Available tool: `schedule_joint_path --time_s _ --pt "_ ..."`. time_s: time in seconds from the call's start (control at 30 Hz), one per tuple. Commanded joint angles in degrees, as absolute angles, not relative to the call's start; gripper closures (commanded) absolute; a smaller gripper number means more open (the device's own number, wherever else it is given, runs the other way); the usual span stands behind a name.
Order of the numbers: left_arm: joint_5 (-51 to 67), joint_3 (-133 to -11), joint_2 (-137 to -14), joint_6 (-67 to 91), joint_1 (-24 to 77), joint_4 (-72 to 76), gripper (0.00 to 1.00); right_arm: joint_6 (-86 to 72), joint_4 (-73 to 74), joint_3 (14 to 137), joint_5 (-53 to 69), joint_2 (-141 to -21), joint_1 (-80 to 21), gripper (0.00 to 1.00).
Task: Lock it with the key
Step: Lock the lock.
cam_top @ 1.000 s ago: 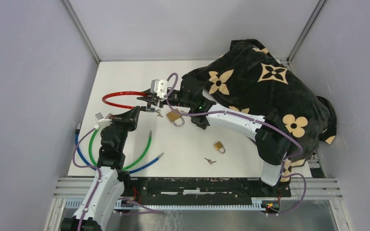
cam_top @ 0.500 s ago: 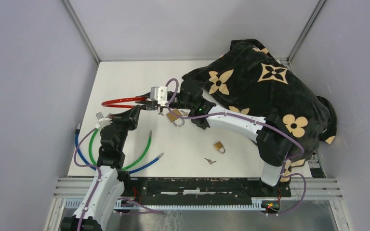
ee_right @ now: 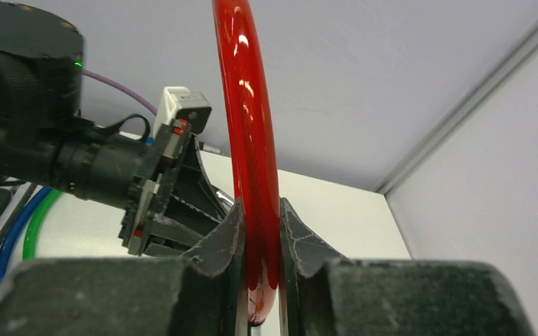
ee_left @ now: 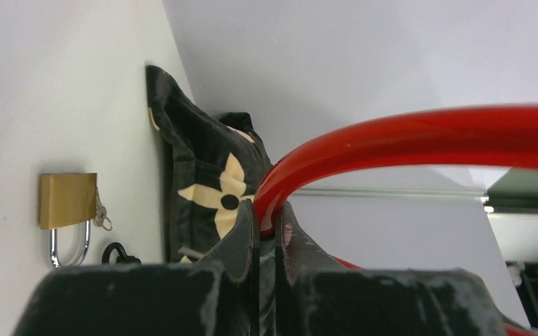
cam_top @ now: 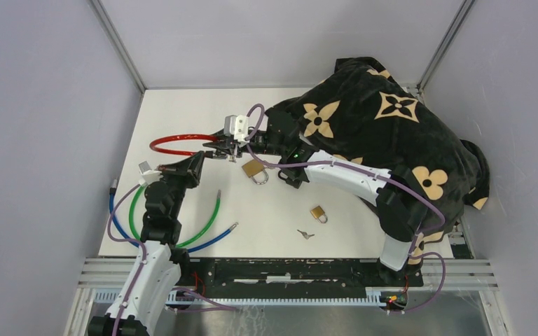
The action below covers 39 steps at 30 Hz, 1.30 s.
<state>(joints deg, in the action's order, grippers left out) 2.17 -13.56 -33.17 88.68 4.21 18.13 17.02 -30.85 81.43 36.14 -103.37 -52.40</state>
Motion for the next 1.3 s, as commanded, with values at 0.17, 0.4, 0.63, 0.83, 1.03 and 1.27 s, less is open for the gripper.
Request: schedule_joint_path --time_s 0.17,0.4,0.63,0.83,1.03,1.27 --pt "7.6 -18.7 -30.8 89.6 4.4 34.4 0.98 5.7 -34.1 78.8 27.7 -104.0 -52.3 1.0" --pt "7.3 -18.1 -30.7 87.9 4.4 36.1 0.98 8.9 -29.3 79.7 31.6 -103.7 -53.2 1.0" --pt "5.5 -16.9 -29.6 79.9 4.4 40.5 0.98 15.7 -20.2 84.6 31.1 -102.3 -55.7 0.91" --pt "4.3 -16.1 -28.4 80.1 4.2 39.5 0.98 18.3 -21.3 81.6 31.1 -97.7 -56.2 0.75" --pt "3.0 -15.2 -27.4 79.2 4.1 38.3 0.98 19.7 -21.2 80.5 31.3 -94.9 -56.2 0.59" --pt "2.9 -14.9 -27.2 76.6 4.1 39.2 0.98 20.1 -22.1 79.4 31.8 -93.5 -56.3 0.54"
